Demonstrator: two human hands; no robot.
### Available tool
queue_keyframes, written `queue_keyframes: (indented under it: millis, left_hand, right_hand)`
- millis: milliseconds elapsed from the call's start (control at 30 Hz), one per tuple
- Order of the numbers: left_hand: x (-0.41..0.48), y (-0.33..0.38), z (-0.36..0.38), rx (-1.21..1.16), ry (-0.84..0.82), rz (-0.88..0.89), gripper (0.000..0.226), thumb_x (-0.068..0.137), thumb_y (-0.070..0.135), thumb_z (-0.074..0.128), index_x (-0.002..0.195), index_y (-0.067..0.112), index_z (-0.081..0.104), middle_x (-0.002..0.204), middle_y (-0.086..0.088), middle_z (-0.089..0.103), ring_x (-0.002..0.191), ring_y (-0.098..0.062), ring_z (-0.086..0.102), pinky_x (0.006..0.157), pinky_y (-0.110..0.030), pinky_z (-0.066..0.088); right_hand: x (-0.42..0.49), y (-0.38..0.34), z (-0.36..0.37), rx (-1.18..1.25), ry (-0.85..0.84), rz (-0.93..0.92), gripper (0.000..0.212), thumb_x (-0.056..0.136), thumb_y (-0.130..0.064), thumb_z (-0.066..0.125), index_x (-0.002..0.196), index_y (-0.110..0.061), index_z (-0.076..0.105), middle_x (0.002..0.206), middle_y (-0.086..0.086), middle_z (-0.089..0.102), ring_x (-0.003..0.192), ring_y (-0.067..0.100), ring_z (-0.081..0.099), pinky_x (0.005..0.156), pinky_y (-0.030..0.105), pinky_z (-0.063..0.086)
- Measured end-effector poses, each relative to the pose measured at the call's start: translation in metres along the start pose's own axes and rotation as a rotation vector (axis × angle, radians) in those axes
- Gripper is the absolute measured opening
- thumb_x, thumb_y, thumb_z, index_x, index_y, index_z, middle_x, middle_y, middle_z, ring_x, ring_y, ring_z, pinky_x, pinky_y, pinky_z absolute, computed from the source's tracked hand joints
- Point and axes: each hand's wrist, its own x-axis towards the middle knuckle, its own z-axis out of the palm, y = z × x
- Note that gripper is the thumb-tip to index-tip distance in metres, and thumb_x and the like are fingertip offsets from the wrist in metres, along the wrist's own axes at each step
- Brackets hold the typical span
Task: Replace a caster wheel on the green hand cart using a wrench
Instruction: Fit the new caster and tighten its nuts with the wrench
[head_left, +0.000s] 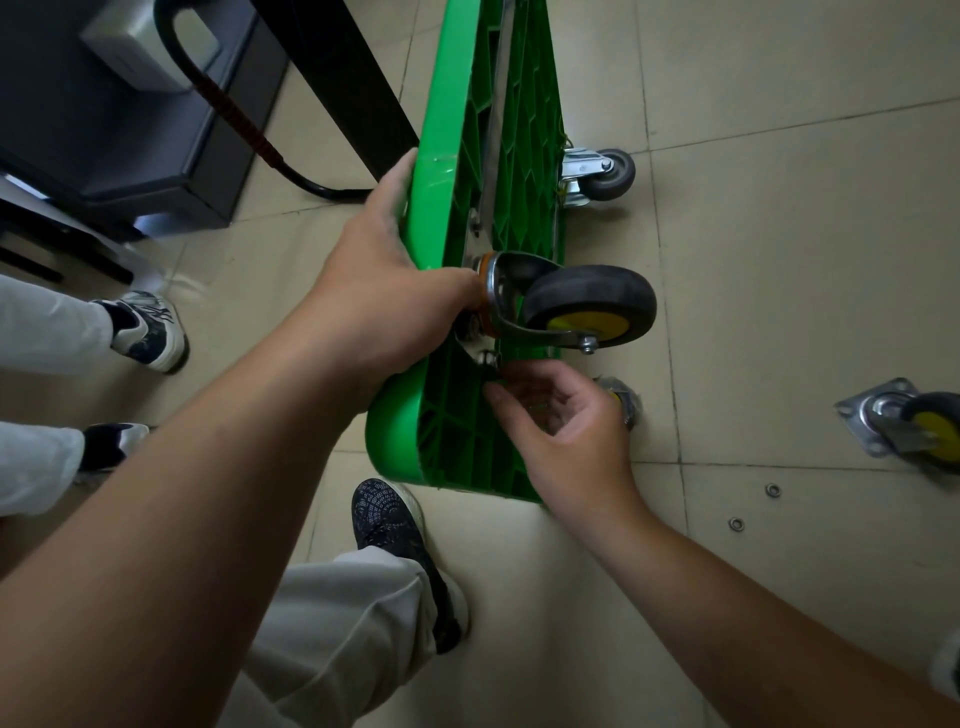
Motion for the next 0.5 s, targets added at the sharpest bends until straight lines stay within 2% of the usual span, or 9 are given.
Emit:
queue_keyframes:
  millis: [133,333,500]
  left_hand:
    - [-0.0002,0.0001,0.0006,-0.010,-0.007,-0.003,0.089,0.085,-0.007,0.070,0.153,0.039,0.037,0.073,0.018,0.070,0.065,-0.004,0.072,0.052,-0.019,0.055]
    - [-0.0004,0.0003,0.0002,-0.008,-0.006,0.000,0.089,0.084,-0.008,0.070,0.153,0.038,0.038,0.071,0.022,0.070,0.066,-0.003,0.072,0.053,-0.018,0.055]
    - [-0.0006,0.0000,0.0013,-0.006,-0.003,-0.001,0.090,0.084,-0.007,0.070,0.153,0.040,0.037,0.078,0.017,0.070,0.067,-0.002,0.072,0.054,-0.018,0.055]
  right_hand:
    - [0.0018,-0.0008,0.0000,0.015,0.004,-0.062,0.022,0.089,-0.008,0.073,0.106,-0.021,0.068,0.092,0.004,0.072,0.088,0.021,0.070,0.080,0.030,0.058]
    - [0.0061,-0.0014,0.0062,0.047,0.050,-0.019,0.012,0.089,-0.008,0.073,0.095,-0.017,0.070,0.087,0.004,0.075,0.084,0.018,0.072,0.078,0.027,0.058]
    - [0.0058,-0.0023,0.0045,0.080,0.047,-0.042,0.014,0.090,-0.006,0.072,0.098,-0.017,0.069,0.090,0.005,0.073,0.086,0.018,0.071,0.078,0.026,0.057]
